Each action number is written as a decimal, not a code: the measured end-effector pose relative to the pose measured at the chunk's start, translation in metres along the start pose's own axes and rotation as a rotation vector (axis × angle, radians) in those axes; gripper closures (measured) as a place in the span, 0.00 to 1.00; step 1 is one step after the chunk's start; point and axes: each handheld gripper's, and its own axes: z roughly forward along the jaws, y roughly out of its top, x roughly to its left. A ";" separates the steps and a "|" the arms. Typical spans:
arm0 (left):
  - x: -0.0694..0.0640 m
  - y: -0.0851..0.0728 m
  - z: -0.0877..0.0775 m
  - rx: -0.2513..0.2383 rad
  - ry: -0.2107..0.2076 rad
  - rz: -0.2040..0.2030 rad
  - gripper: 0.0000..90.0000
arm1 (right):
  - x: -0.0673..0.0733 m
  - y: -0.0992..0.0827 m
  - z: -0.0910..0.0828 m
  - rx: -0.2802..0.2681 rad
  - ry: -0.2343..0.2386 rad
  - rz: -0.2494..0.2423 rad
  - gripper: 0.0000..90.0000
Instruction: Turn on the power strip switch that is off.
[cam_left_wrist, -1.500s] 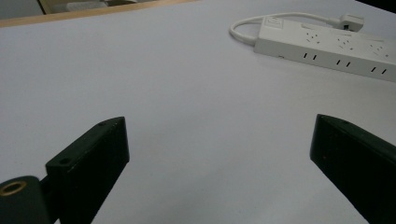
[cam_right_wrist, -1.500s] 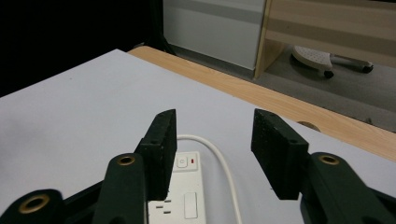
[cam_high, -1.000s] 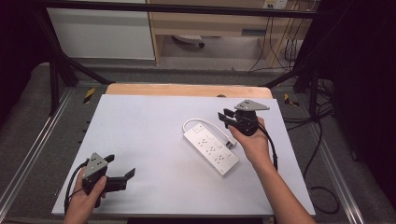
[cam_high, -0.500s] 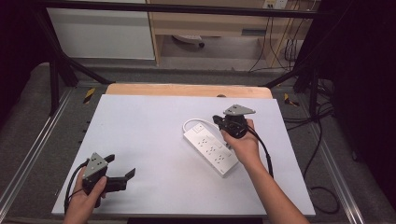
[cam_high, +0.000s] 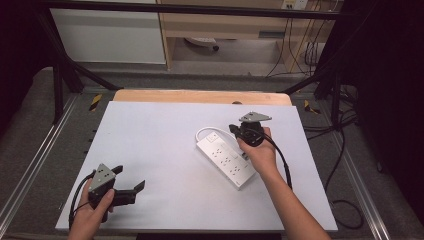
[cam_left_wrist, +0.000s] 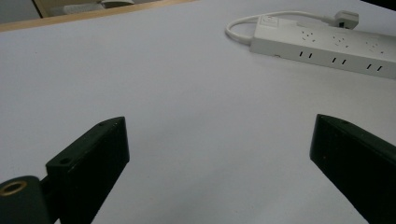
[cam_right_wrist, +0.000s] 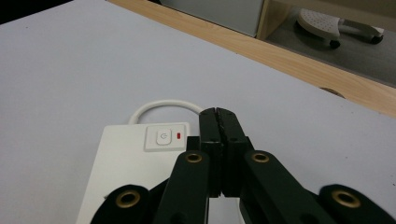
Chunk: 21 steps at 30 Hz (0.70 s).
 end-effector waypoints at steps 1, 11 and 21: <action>0.000 0.000 0.000 0.000 0.000 0.000 0.05 | 0.000 0.000 0.001 -0.004 0.002 0.002 1.00; -0.001 0.000 0.001 0.001 -0.002 -0.001 0.05 | 0.008 -0.009 0.017 0.028 0.019 -0.007 1.00; -0.001 0.000 0.000 0.002 -0.003 0.001 0.05 | 0.009 -0.024 0.026 0.071 0.023 0.001 1.00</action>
